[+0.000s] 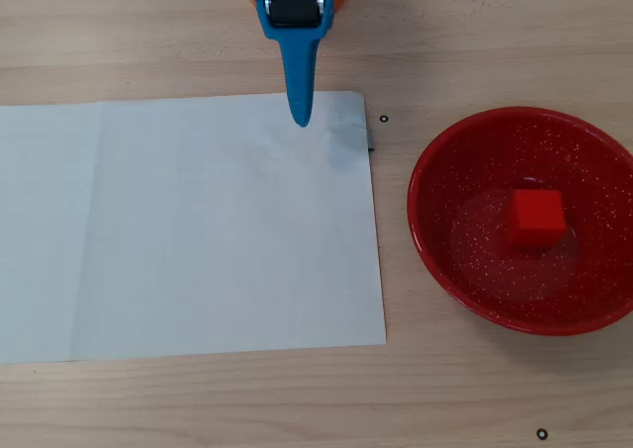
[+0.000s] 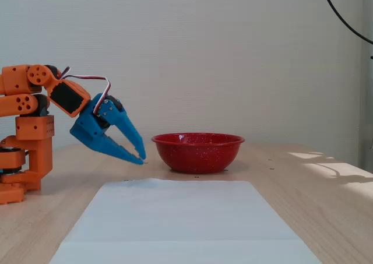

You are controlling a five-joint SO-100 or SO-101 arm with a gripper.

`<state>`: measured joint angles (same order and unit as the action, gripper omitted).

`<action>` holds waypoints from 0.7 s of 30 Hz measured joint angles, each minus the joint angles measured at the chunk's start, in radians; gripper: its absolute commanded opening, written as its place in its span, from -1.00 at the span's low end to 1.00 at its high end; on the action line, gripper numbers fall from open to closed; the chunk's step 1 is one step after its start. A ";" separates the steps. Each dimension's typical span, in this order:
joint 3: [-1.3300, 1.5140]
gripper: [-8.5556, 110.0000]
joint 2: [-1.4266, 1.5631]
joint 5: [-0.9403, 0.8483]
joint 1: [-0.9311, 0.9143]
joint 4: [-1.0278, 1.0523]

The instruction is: Grasp the red cube and put it in the red bowl

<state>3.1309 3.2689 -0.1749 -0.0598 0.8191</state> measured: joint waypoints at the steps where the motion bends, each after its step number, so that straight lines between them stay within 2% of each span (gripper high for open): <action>1: 0.000 -0.85 0.000 0.000 0.000 0.021; 7: 0.000 -0.85 0.000 -0.003 0.000 0.101; 21: 0.000 -0.85 0.000 -0.003 0.000 0.101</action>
<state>3.1309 3.2689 -0.1779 -0.0598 0.9204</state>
